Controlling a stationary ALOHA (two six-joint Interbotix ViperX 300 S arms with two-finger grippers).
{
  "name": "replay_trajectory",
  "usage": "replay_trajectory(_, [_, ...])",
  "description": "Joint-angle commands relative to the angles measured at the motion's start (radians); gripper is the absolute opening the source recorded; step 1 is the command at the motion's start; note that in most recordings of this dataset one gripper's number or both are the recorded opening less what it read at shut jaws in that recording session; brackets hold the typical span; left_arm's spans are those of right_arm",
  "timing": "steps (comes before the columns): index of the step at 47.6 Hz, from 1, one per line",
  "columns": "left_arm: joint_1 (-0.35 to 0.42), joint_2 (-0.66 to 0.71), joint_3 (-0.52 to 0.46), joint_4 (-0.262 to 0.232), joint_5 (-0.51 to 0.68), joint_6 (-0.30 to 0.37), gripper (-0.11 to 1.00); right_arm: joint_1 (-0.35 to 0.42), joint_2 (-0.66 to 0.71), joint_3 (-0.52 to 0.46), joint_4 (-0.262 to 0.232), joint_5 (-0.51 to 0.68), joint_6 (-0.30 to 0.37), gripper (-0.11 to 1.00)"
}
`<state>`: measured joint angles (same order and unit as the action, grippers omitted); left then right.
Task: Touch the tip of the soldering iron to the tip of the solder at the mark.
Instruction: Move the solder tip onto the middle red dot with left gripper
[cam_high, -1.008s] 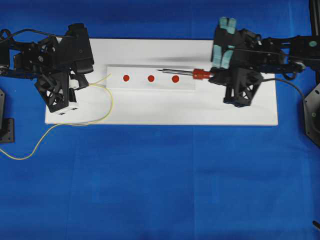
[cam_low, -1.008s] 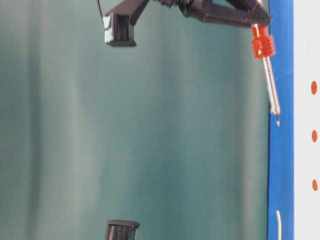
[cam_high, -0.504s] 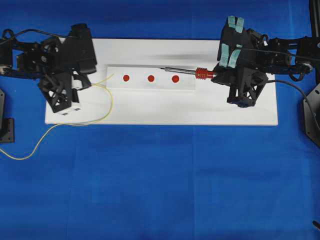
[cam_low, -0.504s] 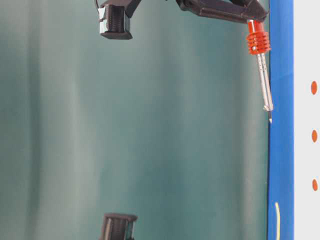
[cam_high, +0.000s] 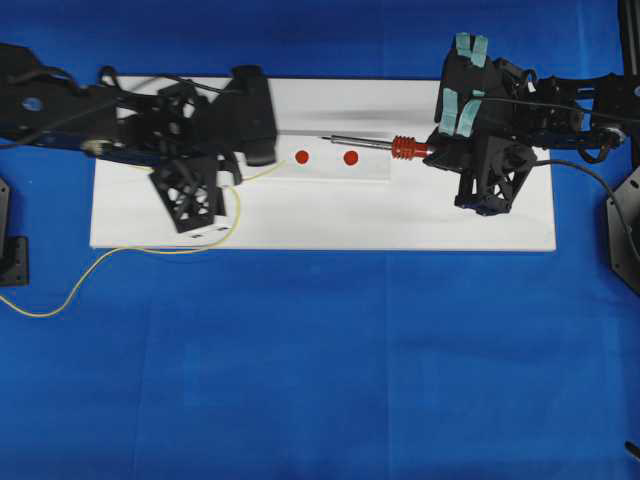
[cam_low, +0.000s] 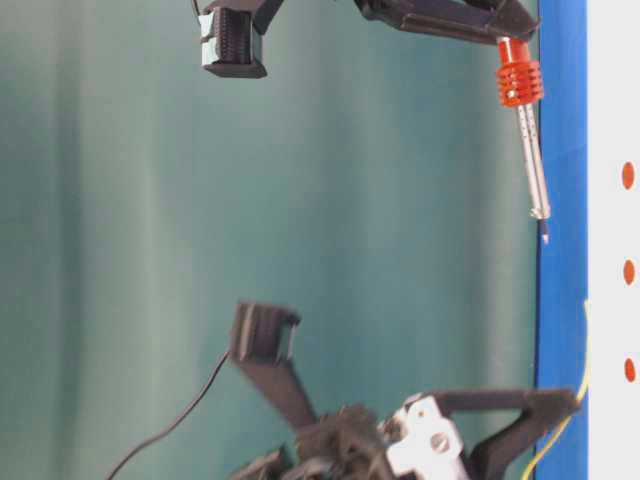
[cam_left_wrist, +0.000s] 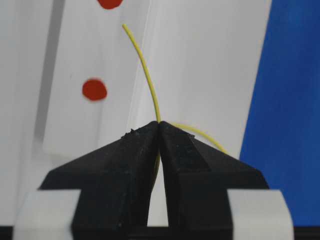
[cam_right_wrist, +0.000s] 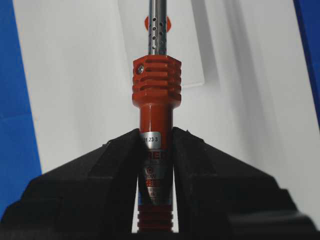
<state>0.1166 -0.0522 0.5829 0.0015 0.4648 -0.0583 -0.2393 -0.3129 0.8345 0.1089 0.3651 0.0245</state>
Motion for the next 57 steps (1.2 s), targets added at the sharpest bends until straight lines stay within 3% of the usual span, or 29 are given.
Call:
replay_trajectory(1, [0.003, 0.023, -0.049, 0.002, -0.006, 0.005, 0.03, -0.002, -0.015, -0.008, -0.003, -0.006, -0.002, 0.06])
replay_trajectory(19, [0.02, 0.095, -0.075, 0.003, -0.017, 0.005, 0.03, -0.002, -0.015, 0.0, -0.006, -0.009, -0.002, 0.06])
replay_trajectory(57, [0.026, 0.098, -0.077, 0.003, -0.011, -0.003, 0.03, 0.006, 0.015, -0.011, -0.006, -0.011, 0.0, 0.06])
